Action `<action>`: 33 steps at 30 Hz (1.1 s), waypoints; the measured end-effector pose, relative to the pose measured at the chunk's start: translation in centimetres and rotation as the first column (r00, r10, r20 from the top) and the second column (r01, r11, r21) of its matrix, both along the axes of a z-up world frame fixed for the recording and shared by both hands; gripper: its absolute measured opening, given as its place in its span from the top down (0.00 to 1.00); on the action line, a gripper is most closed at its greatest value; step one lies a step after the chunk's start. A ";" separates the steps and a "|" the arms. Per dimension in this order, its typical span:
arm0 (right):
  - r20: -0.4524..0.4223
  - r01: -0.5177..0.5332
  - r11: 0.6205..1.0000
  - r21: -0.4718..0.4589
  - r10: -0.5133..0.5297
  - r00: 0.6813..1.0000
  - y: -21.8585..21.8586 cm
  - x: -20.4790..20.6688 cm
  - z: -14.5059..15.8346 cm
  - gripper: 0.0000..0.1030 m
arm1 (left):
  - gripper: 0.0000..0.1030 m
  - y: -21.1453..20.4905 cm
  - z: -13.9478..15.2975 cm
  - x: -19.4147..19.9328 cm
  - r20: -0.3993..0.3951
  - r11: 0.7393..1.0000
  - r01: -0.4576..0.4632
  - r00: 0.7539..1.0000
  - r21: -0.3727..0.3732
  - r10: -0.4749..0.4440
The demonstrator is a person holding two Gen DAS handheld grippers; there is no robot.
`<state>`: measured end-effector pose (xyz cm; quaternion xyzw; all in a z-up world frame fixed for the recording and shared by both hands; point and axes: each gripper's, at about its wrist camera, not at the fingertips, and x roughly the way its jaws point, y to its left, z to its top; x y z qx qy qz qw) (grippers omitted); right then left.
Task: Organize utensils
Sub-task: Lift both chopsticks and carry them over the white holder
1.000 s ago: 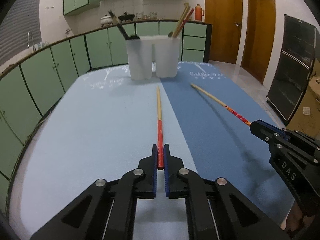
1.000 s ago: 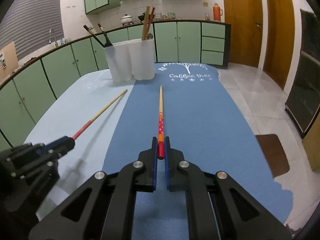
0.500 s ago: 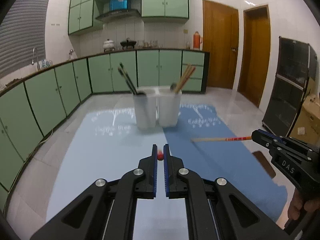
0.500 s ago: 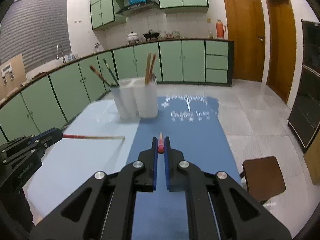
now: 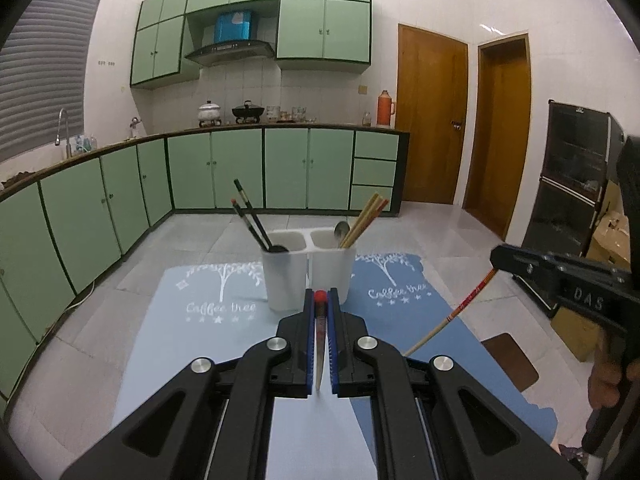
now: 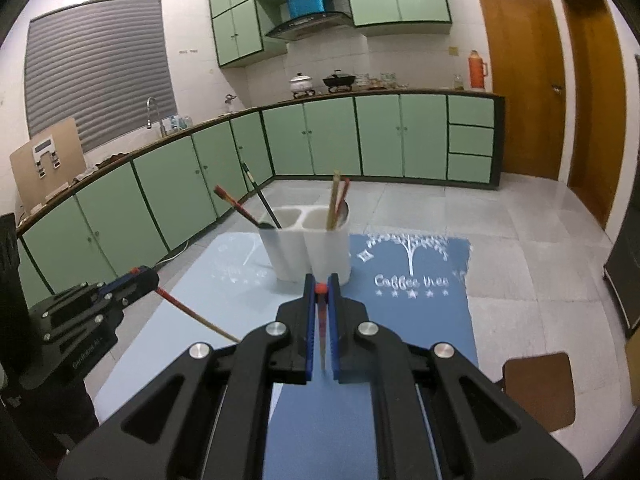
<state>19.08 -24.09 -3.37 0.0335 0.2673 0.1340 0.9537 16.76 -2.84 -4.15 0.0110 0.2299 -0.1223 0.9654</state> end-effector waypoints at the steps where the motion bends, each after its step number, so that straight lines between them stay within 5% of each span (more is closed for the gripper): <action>1: 0.005 -0.006 1.000 0.001 0.006 1.000 0.0 0.3 0.5 0.95 | 0.95 -0.1 0.2 0.0 0.003 1.000 0.002 1.000 -0.001 -0.002; 8: 0.051 -0.056 0.998 0.039 0.054 0.997 0.2 2.6 4.1 0.95 | 0.95 0.1 2.6 1.0 0.052 1.000 0.021 0.998 -0.017 -0.020; 20: 0.200 -0.048 0.998 0.038 0.039 0.979 0.1 8.4 11.7 0.95 | 0.95 0.1 10.2 5.5 0.251 0.999 0.016 0.968 -0.037 -0.006; 33: 0.077 -0.005 0.999 -0.034 0.008 0.997 1.7 18.6 7.1 0.95 | 0.95 0.2 8.0 14.6 0.162 0.999 -0.010 0.987 -0.044 0.017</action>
